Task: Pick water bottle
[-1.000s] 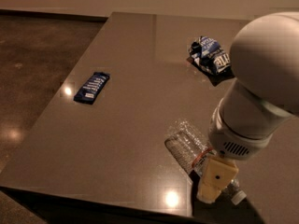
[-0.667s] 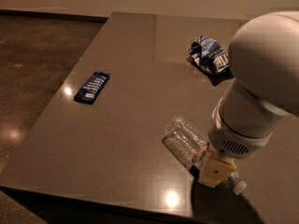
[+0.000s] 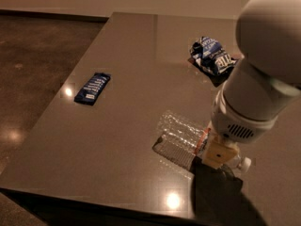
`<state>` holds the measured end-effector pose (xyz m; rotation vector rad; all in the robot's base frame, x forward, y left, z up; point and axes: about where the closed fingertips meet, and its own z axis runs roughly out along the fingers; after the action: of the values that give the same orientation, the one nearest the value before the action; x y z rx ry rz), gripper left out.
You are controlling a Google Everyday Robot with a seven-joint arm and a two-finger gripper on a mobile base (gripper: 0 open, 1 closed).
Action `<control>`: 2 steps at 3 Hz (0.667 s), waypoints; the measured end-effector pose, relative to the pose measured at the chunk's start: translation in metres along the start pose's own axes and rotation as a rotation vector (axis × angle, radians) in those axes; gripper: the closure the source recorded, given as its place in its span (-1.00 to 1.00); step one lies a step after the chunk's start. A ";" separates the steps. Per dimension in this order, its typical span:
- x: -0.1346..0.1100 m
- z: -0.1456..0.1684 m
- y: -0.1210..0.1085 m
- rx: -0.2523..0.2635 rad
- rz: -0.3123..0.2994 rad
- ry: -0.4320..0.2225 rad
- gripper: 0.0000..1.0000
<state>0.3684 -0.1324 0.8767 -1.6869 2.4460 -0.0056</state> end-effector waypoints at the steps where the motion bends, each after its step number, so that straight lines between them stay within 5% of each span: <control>1: -0.009 -0.027 -0.018 0.038 -0.036 -0.030 1.00; 2: -0.016 -0.061 -0.037 0.091 -0.065 -0.065 1.00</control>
Offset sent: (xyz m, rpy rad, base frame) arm 0.0529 -0.0137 0.1077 0.0311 -0.1793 0.0826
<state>0.3996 -0.1365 0.9424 -1.6994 2.3077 -0.0684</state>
